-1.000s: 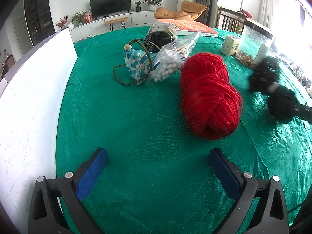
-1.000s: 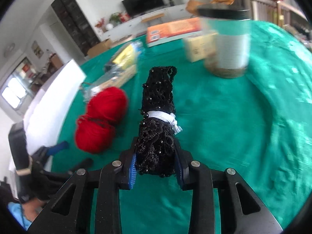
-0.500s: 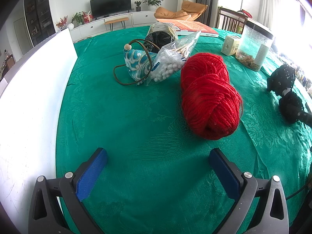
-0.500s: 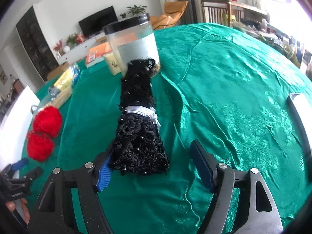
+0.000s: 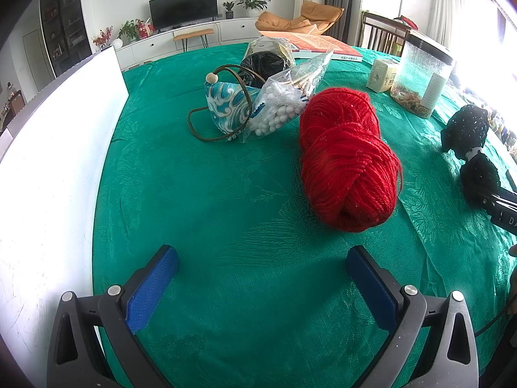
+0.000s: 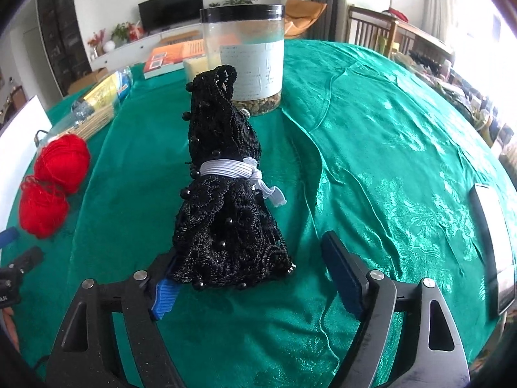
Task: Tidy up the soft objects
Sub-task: 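Grasp the black beaded lace bundle with the right tool and lift it, then carry the lace bundle to the box and open the right tool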
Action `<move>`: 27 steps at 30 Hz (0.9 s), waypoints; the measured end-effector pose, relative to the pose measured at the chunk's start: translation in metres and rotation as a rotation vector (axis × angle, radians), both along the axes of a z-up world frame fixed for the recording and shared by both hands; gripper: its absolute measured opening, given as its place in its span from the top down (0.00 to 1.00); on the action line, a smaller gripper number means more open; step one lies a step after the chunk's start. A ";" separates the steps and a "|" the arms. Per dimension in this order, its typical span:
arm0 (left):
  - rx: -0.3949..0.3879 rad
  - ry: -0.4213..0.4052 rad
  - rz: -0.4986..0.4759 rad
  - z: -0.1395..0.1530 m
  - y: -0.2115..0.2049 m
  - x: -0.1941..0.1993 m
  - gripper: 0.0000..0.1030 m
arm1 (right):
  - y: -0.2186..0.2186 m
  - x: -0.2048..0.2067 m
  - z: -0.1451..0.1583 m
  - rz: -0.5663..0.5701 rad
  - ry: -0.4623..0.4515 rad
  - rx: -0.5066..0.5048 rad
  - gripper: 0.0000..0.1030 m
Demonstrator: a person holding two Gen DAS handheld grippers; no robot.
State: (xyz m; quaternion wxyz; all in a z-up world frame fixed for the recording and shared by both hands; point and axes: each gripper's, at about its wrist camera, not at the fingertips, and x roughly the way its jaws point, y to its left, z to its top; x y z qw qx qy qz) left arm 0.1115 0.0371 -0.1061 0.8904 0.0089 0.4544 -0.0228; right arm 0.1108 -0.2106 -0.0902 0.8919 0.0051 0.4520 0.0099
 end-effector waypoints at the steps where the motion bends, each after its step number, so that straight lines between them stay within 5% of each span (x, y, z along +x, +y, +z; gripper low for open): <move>1: 0.000 0.000 0.000 0.000 0.000 0.000 0.00 | 0.001 0.000 0.000 0.001 0.000 0.000 0.19; 20: -0.005 0.019 -0.012 0.001 -0.001 -0.001 0.00 | 0.002 -0.001 0.000 0.001 0.002 -0.002 0.18; 27: -0.197 -0.009 -0.065 0.024 -0.008 -0.007 0.00 | -0.010 -0.008 0.010 -0.006 -0.059 0.083 0.19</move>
